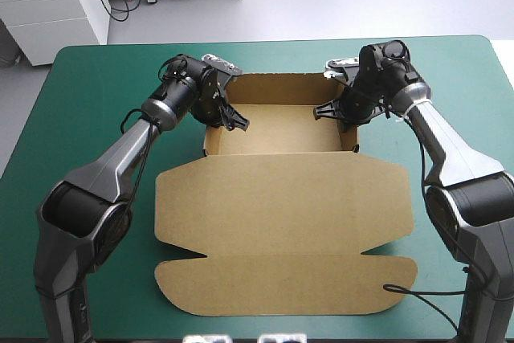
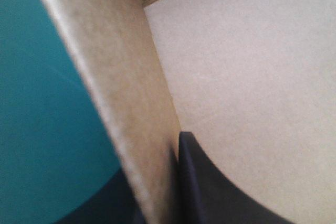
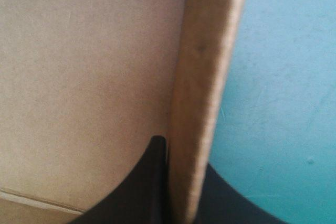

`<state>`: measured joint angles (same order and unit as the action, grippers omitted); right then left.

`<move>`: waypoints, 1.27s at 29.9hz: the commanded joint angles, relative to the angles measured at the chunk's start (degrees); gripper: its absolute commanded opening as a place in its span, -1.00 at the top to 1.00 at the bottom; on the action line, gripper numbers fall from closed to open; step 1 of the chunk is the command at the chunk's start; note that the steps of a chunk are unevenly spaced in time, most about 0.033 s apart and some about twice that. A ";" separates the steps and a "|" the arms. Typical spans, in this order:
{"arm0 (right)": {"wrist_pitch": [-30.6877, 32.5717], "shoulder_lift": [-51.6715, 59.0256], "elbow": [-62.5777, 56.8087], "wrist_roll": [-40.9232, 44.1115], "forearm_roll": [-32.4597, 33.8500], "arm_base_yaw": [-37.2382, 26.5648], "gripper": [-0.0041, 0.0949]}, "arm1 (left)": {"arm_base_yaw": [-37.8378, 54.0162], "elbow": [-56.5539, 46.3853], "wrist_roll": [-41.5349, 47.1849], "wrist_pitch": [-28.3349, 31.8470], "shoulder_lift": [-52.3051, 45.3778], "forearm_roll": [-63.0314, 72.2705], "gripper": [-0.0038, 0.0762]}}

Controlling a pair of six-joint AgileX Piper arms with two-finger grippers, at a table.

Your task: Fold the box

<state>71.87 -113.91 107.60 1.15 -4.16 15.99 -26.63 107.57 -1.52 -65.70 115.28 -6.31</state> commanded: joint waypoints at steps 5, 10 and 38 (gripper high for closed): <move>-0.34 3.04 2.30 -3.59 3.77 -0.86 0.95 | -0.18 0.79 -8.44 -7.93 -0.32 -2.95 0.90; -0.34 2.18 2.30 -3.59 3.19 -0.86 0.94 | 2.35 0.79 -8.44 -7.64 -0.21 0.85 0.86; -0.34 4.56 2.49 -3.59 0.69 -0.97 -0.55 | 6.64 1.55 -10.25 -7.73 -6.64 13.69 -0.30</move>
<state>70.76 -114.49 108.24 -1.93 -3.32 15.49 -20.15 107.08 -11.64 -70.59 114.10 5.88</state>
